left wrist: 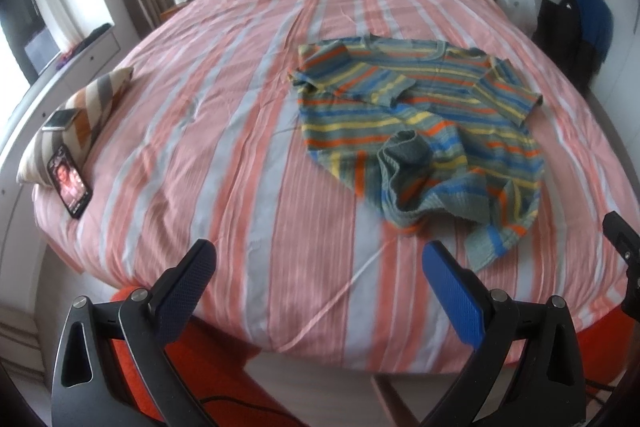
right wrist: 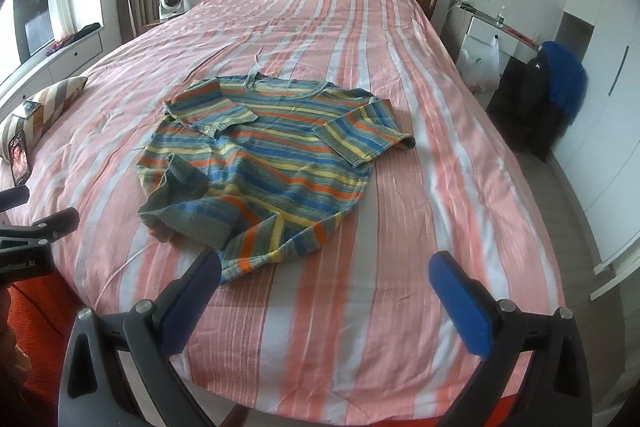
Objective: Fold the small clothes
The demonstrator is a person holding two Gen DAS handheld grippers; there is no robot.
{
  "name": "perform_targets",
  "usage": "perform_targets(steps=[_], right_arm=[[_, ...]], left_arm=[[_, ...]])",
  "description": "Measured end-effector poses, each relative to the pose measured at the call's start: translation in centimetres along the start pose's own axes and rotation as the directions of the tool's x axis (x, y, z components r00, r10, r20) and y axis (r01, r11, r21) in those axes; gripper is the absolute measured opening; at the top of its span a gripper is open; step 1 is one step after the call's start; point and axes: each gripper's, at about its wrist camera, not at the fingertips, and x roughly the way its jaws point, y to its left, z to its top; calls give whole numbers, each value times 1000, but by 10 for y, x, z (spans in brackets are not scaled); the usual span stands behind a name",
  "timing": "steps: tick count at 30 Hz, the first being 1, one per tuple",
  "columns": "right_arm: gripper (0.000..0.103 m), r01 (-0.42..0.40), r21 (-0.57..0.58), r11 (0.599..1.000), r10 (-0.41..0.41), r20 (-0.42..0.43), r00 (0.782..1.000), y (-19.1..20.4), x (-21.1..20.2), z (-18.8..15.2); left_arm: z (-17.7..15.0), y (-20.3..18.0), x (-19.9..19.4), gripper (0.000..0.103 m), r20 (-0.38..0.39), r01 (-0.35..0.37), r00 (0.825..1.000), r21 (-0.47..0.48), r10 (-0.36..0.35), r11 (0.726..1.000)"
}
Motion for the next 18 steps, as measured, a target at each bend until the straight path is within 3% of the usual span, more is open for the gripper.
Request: perform_targets(steps=[18], right_arm=[[102,8,4,1000,-9,29,1000,-1,-2,1]], left_arm=[[-1,-4,-3,103,6,40,999,16,-40,999]])
